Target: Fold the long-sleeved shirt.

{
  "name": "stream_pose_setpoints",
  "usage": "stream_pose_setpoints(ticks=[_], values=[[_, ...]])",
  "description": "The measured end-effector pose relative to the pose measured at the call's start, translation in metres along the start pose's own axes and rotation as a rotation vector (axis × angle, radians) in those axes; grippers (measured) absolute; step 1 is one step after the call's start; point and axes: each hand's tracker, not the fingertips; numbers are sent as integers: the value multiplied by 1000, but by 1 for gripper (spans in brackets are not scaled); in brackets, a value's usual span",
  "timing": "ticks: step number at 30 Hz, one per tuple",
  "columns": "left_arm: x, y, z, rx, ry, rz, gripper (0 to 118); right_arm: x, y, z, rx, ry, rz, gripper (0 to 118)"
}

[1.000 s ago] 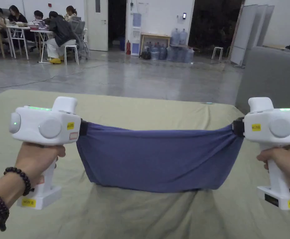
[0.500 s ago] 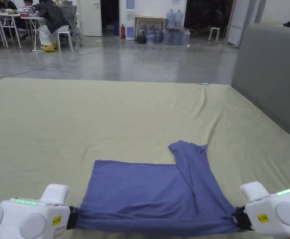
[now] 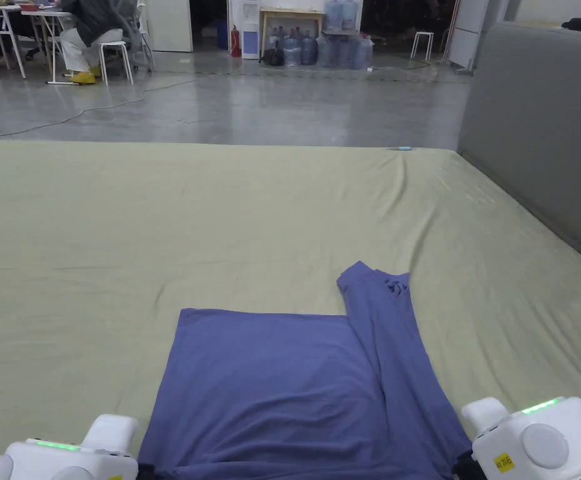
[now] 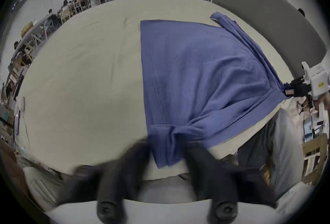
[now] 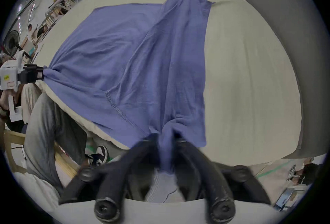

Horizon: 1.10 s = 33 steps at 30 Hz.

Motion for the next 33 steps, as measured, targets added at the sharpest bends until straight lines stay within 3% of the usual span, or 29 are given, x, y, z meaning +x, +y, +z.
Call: stream_pose_setpoints(ticks=[1, 2, 3, 6, 7, 8, 9, 10, 12, 15, 22, 24, 25, 27, 28, 33], values=[[-1, 4, 4, -2, -14, -2, 103, 1, 1, 7, 15, -4, -11, 62], [-2, 8, 8, -7, -23, -7, 117, 3, 3, 14, 37, -5, -26, 85], [-2, 13, 18, 105, -66, -2, 115, 5, 6, 24, 80, -17, -39, 93], [-7, 39, 38, 107, -41, 23, 113, 11, 23, 50, 192, -24, -82, 92], [-9, 47, 43, 140, -31, 46, 101, 13, 28, 54, 214, -28, -104, 90], [-10, 57, 48, 184, -35, 52, 74, 14, 34, 57, 234, -26, -127, 82], [-12, 65, 51, 221, -30, 39, 30, 15, 38, 59, 258, -24, -141, 59], [-12, 73, 49, 229, -20, 42, 0, 15, 42, 58, 266, -22, -133, 0], [-11, 88, 40, 222, -22, 66, 0, 13, 48, 50, 291, -73, -151, 0], [-10, 109, 22, 217, -43, 76, 0, 9, 56, 36, 240, -13, -124, 0], [-25, 196, -38, 206, -36, 104, 0, 13, 76, 9, 197, 10, -135, 0], [-34, 222, -62, 186, -22, 111, 23, 20, 86, 3, 190, 14, -137, 0], [-37, 234, -74, 179, 27, 113, 23, 22, 87, 1, 189, 17, -139, 0], [-42, 253, -102, 126, 87, 120, 93, 27, 91, -3, 187, 15, -161, 0], [-46, 261, -114, 113, 109, 120, 109, 29, 91, -5, 185, 16, -168, 0], [-49, 271, -145, 95, 119, 139, 108, 41, 90, -9, 175, 12, -185, 0]])
